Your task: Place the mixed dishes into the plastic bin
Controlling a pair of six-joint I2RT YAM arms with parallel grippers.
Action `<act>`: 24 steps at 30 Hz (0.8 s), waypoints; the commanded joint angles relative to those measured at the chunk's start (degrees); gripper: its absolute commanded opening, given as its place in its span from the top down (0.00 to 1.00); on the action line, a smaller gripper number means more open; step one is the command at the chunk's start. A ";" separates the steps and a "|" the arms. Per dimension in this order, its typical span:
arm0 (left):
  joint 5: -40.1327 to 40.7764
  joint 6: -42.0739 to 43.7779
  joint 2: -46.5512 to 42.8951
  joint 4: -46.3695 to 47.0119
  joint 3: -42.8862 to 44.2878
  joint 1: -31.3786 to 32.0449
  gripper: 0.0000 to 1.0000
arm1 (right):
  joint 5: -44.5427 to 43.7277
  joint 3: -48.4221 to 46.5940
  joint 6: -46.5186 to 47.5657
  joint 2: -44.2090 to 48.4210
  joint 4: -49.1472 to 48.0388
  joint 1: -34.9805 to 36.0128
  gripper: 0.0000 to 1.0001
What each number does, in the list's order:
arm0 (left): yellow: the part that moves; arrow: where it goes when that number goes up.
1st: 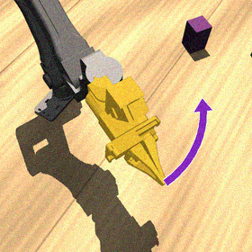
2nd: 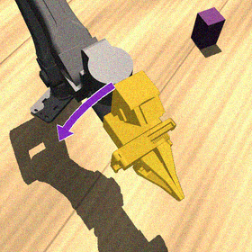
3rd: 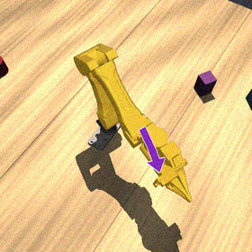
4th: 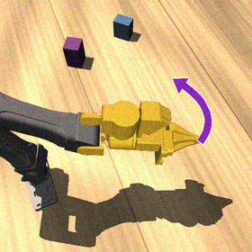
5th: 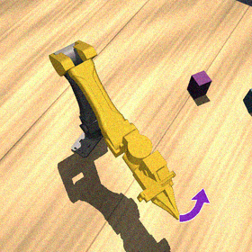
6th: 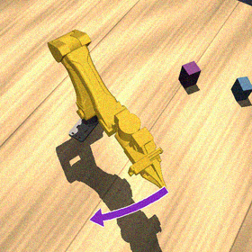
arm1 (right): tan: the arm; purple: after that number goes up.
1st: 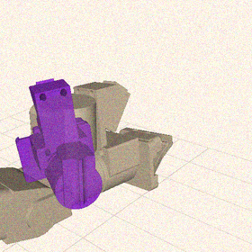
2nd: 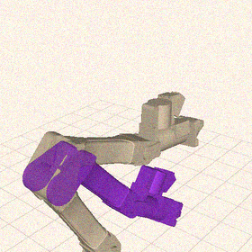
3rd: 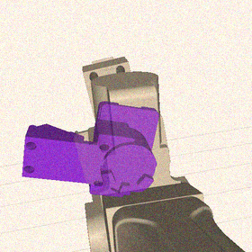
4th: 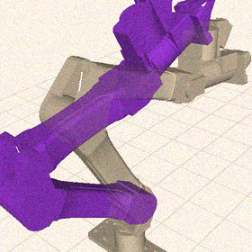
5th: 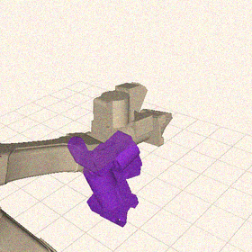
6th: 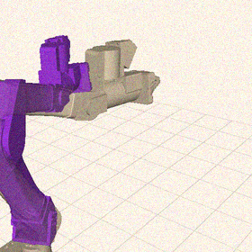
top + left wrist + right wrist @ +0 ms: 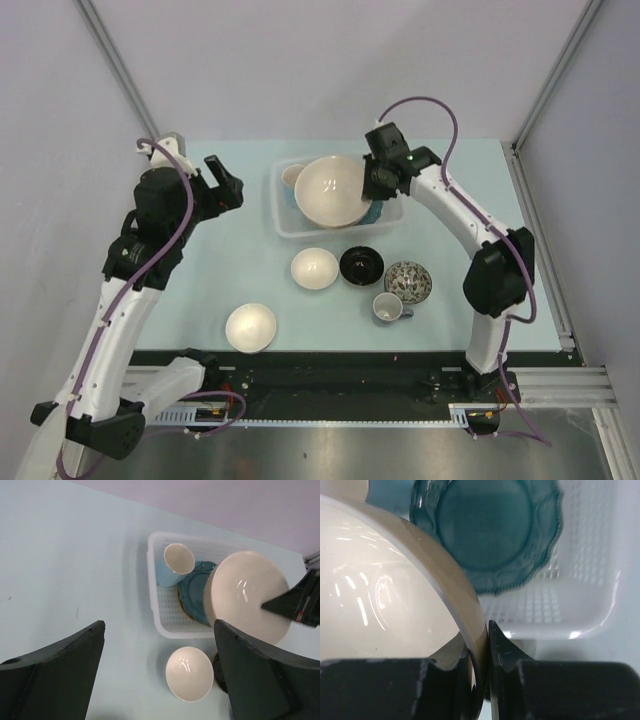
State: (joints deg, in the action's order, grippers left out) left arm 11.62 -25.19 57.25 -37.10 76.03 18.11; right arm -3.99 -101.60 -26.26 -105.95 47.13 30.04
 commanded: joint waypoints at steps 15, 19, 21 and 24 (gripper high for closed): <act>-3.88 -0.39 -4.78 1.15 -14.59 -1.59 0.08 | 2.85 -24.97 -3.97 -17.10 -5.73 -8.16 1.00; -4.06 -0.39 -4.78 1.33 -15.21 -1.59 0.08 | 2.67 -20.05 -4.06 -16.39 -7.32 -8.07 1.00; -4.32 -0.47 -4.35 1.42 -15.21 -1.59 0.08 | 2.85 -18.81 -4.24 -16.57 -8.19 -8.24 1.00; -4.67 -0.91 -4.26 1.68 -15.38 -1.59 0.08 | 3.37 -16.27 -4.50 -16.48 -9.95 -8.42 1.00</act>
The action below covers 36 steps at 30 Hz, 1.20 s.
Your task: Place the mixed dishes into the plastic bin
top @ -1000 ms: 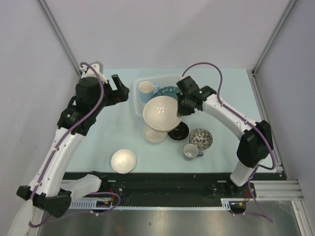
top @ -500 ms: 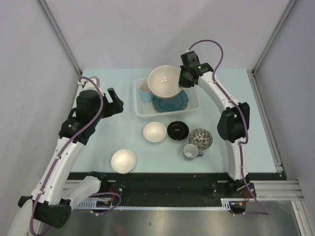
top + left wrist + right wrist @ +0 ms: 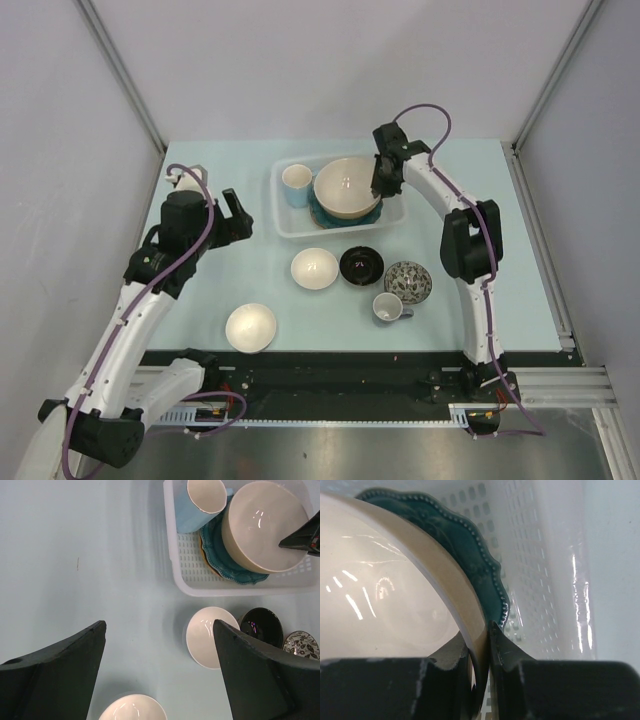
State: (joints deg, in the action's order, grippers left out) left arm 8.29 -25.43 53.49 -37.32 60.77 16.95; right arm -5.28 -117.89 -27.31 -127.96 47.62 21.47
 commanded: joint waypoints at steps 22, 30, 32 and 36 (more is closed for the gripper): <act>-7.75 -2.86 1.43 5.50 -7.41 -0.60 0.08 | 0.10 7.05 3.04 20.18 -7.98 1.02 0.32; -27.08 -8.84 8.46 17.07 -22.86 -1.66 0.29 | -2.28 20.74 3.76 36.71 -7.27 7.00 0.31; -29.90 -11.12 10.83 19.56 -24.73 -1.57 0.34 | -1.14 27.43 2.35 41.53 -7.45 7.00 0.31; -30.97 -12.01 12.24 21.94 -25.27 -0.78 0.32 | -2.36 34.82 1.65 46.92 -4.48 6.21 0.31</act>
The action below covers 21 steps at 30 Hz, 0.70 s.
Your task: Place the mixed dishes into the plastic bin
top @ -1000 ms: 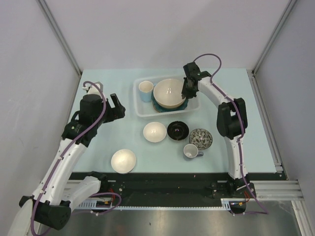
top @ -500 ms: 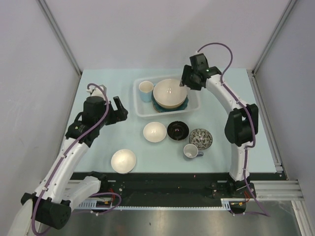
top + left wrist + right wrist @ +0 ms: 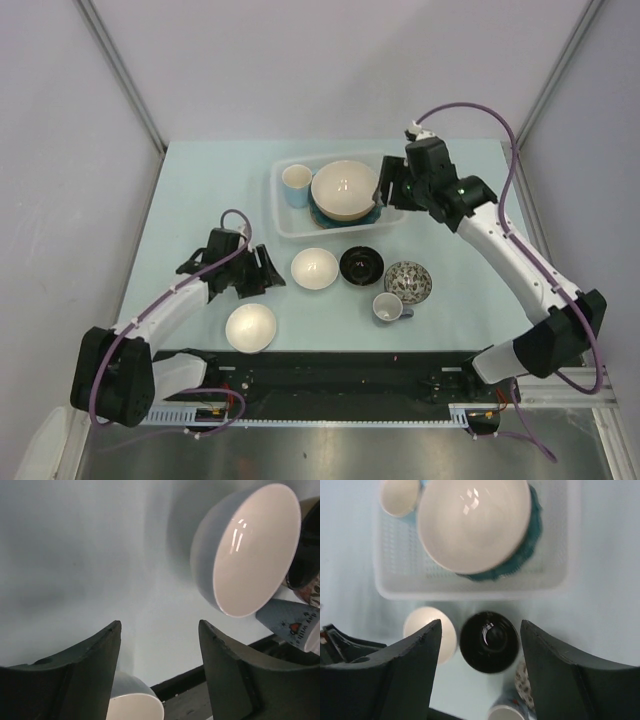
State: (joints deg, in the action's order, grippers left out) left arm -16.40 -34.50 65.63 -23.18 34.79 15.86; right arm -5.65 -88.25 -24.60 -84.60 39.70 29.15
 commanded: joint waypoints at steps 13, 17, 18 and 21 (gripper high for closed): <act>0.57 -2.15 9.51 7.19 8.45 6.29 0.26 | -7.53 7.03 -3.43 6.73 7.58 0.21 0.31; 1.98 -2.85 14.26 6.84 10.56 8.13 0.27 | -5.95 7.74 -3.79 6.90 7.32 0.56 0.31; 2.42 -2.94 14.53 6.57 10.65 8.40 0.27 | -6.04 8.00 -3.96 6.99 7.49 0.56 0.31; 4.62 -1.98 14.79 4.90 10.92 9.45 0.28 | -7.00 8.88 -3.79 7.60 7.76 0.56 0.31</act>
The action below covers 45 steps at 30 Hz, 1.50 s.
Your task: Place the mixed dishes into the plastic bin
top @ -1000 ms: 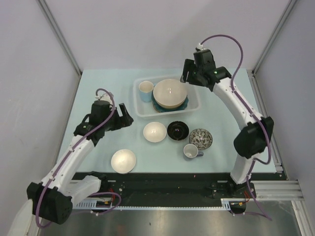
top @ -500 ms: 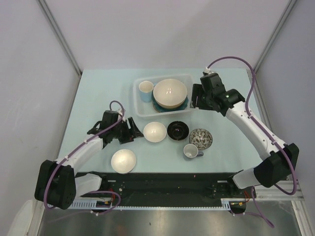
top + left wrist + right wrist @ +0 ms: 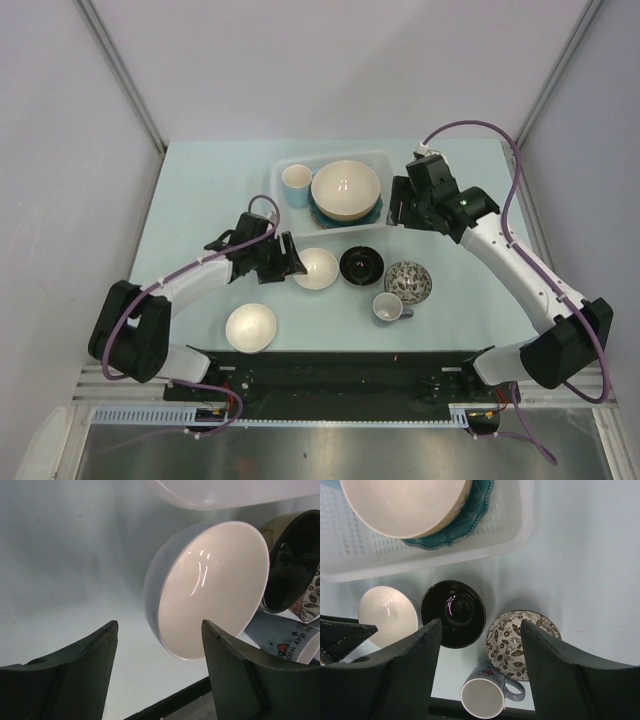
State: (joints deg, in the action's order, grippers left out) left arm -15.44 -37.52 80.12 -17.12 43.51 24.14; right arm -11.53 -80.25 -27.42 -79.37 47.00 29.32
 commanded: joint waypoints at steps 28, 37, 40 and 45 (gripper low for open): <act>7.45 2.19 -14.81 -18.65 5.11 3.54 1.00 | 10.82 2.11 -3.34 -7.36 -9.55 19.70 0.25; 7.62 1.92 -16.57 -18.82 4.75 4.07 1.00 | 13.37 2.11 -3.96 -12.12 -12.38 22.62 0.26; 7.97 1.92 -17.01 -18.91 4.92 4.07 0.99 | 13.11 2.20 -3.87 -13.61 -10.88 22.62 0.40; 7.80 1.75 -19.20 -17.77 4.31 4.16 1.00 | 11.62 2.11 -1.33 -14.41 -9.48 23.67 1.00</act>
State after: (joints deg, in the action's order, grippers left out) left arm -6.63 -34.50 64.82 -37.91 47.57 28.01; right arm 1.43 -77.62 -31.24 -93.41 36.49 52.14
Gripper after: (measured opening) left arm 0.023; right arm 0.125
